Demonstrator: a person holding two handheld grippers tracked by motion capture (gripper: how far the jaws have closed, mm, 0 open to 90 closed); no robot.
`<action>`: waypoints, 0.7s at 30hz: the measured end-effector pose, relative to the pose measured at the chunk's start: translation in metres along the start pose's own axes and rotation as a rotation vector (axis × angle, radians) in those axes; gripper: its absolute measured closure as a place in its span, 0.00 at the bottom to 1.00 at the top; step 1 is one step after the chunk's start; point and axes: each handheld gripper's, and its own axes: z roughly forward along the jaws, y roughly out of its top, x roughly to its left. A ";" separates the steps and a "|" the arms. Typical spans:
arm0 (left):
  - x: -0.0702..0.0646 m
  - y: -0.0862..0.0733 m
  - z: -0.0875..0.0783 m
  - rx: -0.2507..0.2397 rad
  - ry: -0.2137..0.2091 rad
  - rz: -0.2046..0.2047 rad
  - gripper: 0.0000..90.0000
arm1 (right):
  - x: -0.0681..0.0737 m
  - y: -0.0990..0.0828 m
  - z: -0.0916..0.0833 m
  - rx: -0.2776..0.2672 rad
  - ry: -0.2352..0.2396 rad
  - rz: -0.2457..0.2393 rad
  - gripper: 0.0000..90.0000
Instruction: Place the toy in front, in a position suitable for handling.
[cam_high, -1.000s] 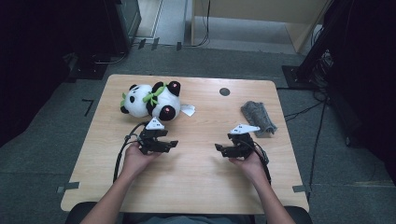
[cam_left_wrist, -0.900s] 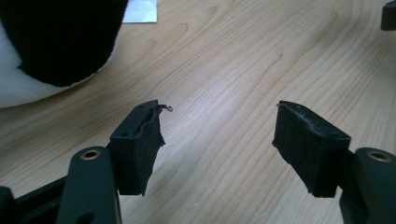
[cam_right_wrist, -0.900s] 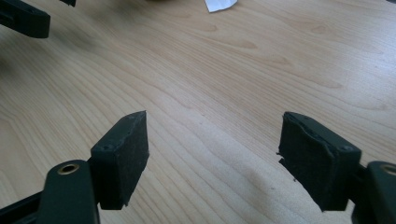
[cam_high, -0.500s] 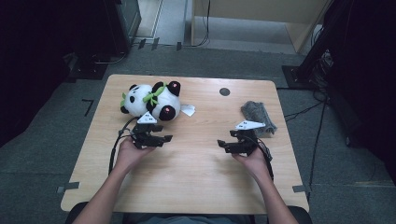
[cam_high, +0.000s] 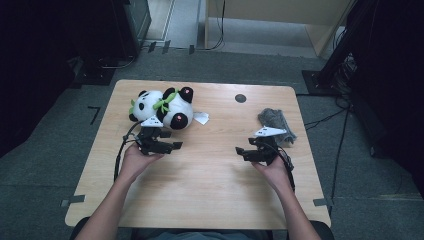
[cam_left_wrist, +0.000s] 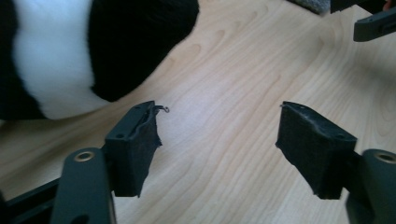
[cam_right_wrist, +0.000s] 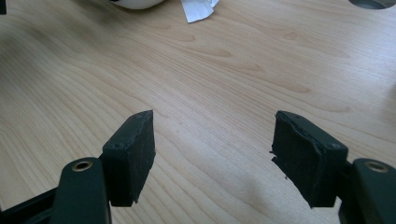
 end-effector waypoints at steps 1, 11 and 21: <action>0.001 0.001 -0.001 -0.001 0.008 0.001 0.35 | -0.001 0.000 0.000 -0.003 -0.006 -0.002 0.34; 0.014 0.019 -0.011 0.003 0.010 -0.005 0.46 | -0.005 0.001 0.000 -0.005 0.006 0.020 0.34; 0.032 0.034 -0.027 -0.014 0.064 -0.008 0.46 | -0.010 0.000 0.003 0.004 -0.010 0.011 0.47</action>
